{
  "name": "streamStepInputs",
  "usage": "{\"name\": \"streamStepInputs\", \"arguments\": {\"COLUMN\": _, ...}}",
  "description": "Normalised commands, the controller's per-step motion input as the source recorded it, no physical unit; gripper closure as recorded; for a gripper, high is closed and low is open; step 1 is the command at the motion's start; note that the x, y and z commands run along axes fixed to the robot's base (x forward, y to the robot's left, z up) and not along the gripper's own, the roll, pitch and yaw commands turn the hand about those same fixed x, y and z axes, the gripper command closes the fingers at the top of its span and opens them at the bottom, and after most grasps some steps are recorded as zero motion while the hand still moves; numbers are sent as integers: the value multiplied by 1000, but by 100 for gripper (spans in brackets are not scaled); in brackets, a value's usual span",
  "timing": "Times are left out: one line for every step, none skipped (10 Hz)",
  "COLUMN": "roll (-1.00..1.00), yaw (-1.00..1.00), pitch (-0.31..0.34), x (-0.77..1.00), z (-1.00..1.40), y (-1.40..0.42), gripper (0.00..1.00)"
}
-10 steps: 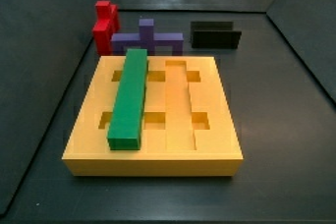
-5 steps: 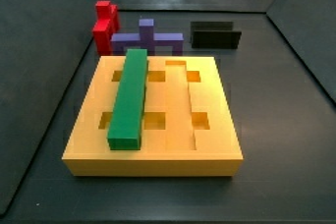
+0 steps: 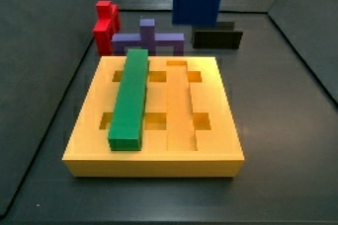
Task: Pick up the blue object. Move up. Move to above the board. Insert the blue object.
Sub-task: Insert the blue object.
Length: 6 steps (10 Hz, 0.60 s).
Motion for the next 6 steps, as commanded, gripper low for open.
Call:
{"name": "streamStepInputs", "arguments": {"roll": 31, "yaw": 0, "pitch": -129, "x": 154, "z": -994, "y": -140, "gripper": 100}}
{"name": "streamStepInputs", "arguments": {"roll": 56, "yaw": 0, "pitch": -131, "x": 140, "z": -977, "y": -134, "gripper": 100}}
{"name": "streamStepInputs", "arguments": {"roll": 149, "yaw": 0, "pitch": -74, "x": 134, "z": -963, "y": -151, "gripper": 100}}
{"name": "streamStepInputs", "arguments": {"roll": 191, "yaw": 0, "pitch": -44, "x": 109, "z": -929, "y": -120, "gripper": 100}}
{"name": "streamStepInputs", "arguments": {"roll": 224, "yaw": 0, "pitch": -36, "x": 69, "z": -874, "y": -111, "gripper": 100}}
{"name": "streamStepInputs", "arguments": {"roll": 257, "yaw": 23, "pitch": -33, "x": 20, "z": -809, "y": -89, "gripper": 100}}
